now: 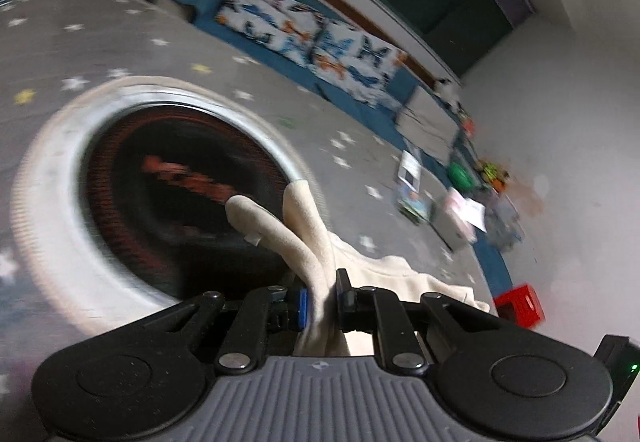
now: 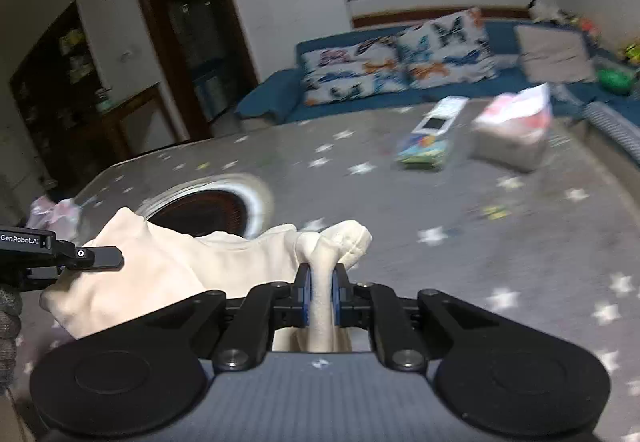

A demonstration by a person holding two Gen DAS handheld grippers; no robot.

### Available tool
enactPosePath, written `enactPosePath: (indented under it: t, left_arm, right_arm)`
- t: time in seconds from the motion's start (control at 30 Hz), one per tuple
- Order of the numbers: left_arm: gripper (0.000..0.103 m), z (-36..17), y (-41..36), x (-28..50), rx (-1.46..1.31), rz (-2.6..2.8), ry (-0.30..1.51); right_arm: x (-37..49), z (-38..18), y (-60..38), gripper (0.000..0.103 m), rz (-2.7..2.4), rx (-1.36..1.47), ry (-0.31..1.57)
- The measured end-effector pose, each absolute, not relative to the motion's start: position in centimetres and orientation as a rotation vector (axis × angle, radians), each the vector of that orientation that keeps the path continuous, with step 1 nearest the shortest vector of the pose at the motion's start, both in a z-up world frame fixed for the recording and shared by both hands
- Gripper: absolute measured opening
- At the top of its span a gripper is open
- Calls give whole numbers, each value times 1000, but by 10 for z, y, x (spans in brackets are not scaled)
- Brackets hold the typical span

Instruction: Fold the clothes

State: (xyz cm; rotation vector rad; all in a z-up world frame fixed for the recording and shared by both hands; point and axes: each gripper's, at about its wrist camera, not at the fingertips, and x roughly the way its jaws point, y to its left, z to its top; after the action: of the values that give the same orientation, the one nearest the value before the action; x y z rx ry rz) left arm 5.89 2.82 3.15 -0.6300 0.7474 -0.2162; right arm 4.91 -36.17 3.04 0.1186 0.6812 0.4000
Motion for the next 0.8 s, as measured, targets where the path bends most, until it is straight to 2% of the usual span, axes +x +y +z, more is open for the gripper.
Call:
enactPosePath:
  t: [0.5,0.8]
  left_arm:
    - [13,28,-131,112,-496,-427,825]
    - [14,3,-163,119,-424,-450,903]
  right_arm:
    - [56,43,-487,9,102,90,636]
    - [63,7,-527,9,0,112,693]
